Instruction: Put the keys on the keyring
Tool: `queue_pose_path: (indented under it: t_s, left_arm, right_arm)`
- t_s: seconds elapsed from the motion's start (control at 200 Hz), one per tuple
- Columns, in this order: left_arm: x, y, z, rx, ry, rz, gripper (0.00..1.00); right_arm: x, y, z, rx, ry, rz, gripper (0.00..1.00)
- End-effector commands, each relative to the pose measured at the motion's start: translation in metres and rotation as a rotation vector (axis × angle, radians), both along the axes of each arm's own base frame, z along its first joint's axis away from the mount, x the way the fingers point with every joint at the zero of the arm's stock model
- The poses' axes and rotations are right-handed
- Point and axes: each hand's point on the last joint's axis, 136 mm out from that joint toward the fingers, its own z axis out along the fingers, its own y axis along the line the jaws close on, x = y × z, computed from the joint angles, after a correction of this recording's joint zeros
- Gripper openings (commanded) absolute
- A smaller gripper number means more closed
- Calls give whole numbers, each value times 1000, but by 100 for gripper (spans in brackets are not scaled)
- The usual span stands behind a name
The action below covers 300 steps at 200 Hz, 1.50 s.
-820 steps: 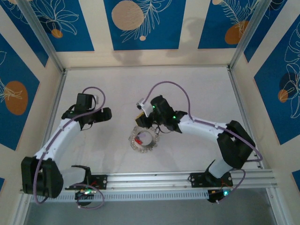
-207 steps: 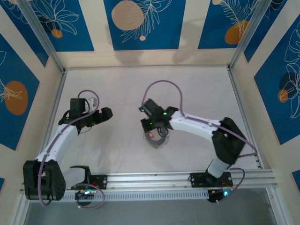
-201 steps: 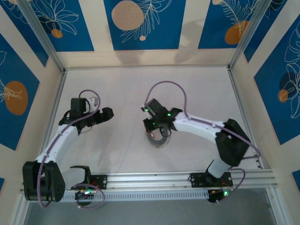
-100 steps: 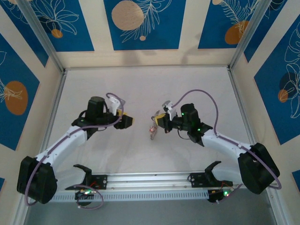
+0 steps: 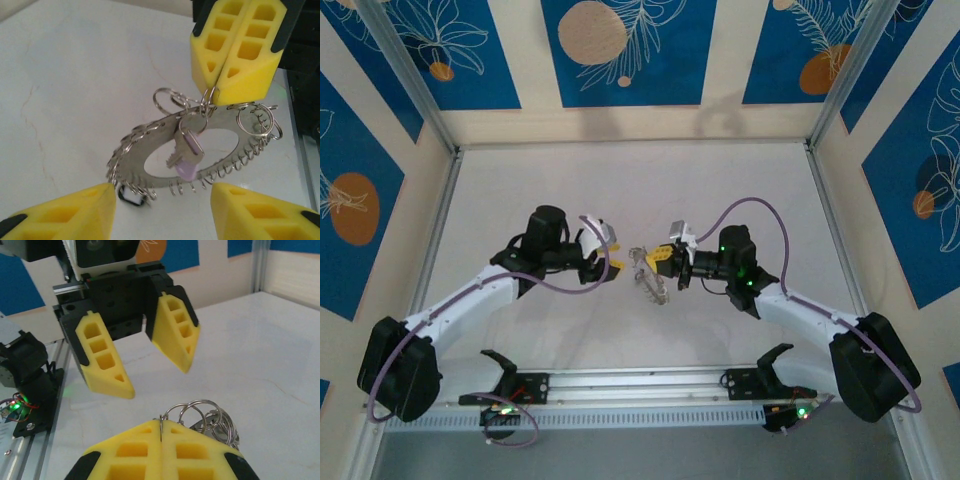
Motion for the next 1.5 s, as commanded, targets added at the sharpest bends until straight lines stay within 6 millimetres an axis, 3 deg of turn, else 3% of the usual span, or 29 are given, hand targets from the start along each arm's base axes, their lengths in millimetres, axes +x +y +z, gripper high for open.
queue_pose_path:
  t_s: [0.0,0.18,0.42,0.81,0.995,1.15,1.27,1.42,1.495]
  left_arm:
    - [-6,-11,25,-33,-140,-87,51]
    - [-19,-22,37,-69,-205,-113,48]
    - [-33,-25,37,-62,-218,-152,41]
    - [-35,-33,19,-24,-188,-168,40]
    - [-38,-37,10,-3,-166,-186,30]
    - [-35,-37,6,7,-162,-168,29]
    - [-36,-37,6,6,-163,-174,19]
    - [-36,-37,5,19,-169,-184,0]
    - [-35,-37,5,29,-176,-178,0]
  right_arm:
    - [-10,2,27,50,-124,76,0]
    - [-15,4,32,58,-137,114,0]
    - [-21,7,35,64,-158,148,0]
    - [-23,15,31,51,-163,191,0]
    - [-24,19,30,48,-162,197,0]
    - [-26,20,28,46,-163,209,0]
    - [-27,21,26,35,-164,215,0]
    - [-30,23,21,11,-170,232,0]
    - [-32,23,19,-7,-177,240,0]
